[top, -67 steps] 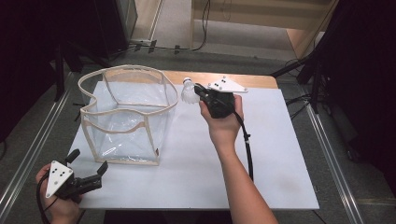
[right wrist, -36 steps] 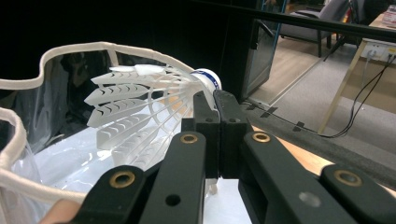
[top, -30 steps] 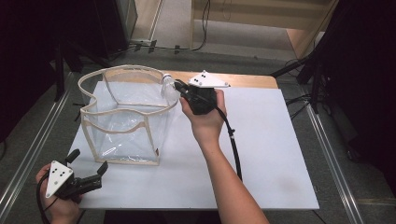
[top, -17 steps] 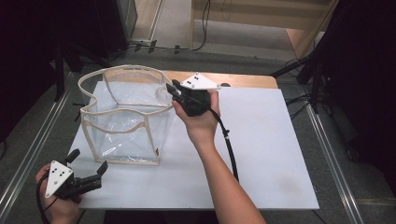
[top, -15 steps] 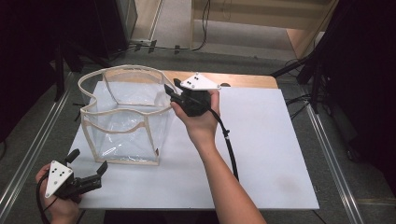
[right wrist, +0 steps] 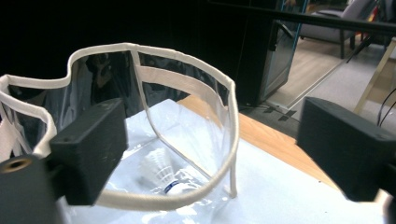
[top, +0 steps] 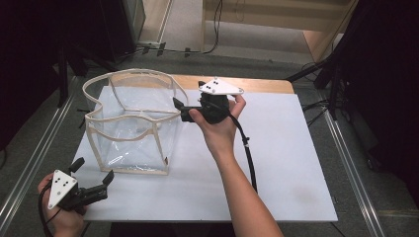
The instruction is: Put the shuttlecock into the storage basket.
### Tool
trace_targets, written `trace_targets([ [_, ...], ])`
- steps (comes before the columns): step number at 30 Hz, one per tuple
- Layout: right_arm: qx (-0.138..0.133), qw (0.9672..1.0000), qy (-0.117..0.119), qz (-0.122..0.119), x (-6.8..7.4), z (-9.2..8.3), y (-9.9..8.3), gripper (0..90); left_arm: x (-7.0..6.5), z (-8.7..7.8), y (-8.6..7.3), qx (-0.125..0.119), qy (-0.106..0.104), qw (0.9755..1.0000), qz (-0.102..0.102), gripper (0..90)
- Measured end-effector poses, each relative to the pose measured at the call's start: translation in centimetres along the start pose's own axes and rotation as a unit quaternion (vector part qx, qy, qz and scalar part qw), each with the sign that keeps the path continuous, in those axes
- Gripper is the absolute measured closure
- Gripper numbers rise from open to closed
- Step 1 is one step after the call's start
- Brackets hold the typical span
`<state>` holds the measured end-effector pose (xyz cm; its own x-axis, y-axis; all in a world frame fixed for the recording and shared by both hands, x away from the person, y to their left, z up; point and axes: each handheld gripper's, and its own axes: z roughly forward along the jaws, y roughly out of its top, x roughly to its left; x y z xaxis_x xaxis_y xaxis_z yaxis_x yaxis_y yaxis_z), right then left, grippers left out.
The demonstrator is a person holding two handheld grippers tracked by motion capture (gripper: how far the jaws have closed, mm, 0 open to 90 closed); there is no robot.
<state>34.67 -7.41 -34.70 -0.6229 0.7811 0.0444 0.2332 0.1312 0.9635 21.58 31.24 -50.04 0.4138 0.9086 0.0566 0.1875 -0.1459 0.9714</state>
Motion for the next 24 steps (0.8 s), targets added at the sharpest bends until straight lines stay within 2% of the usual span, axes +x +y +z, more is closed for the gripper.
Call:
trace_targets([
  [6,-0.001,1.0,0.006,-0.005,-0.6,-0.6,-0.9,0.0,0.0,0.0,0.0,0.001,0.0,1.0,0.001,0.0],
  [14,-0.006,1.0,0.0,0.003,-1.8,-1.8,-2.1,0.0,0.0,0.0,0.0,0.002,0.0,1.0,0.004,0.0],
  [20,-0.004,1.0,-0.006,-0.004,-2.4,-2.7,-2.9,0.0,-0.1,0.0,0.0,0.002,0.001,1.0,0.005,0.0],
  [24,-0.004,0.9999,-0.009,0.003,-2.7,-3.2,-3.3,0.0,0.0,0.0,0.0,0.002,0.001,1.0,0.004,0.0],
])
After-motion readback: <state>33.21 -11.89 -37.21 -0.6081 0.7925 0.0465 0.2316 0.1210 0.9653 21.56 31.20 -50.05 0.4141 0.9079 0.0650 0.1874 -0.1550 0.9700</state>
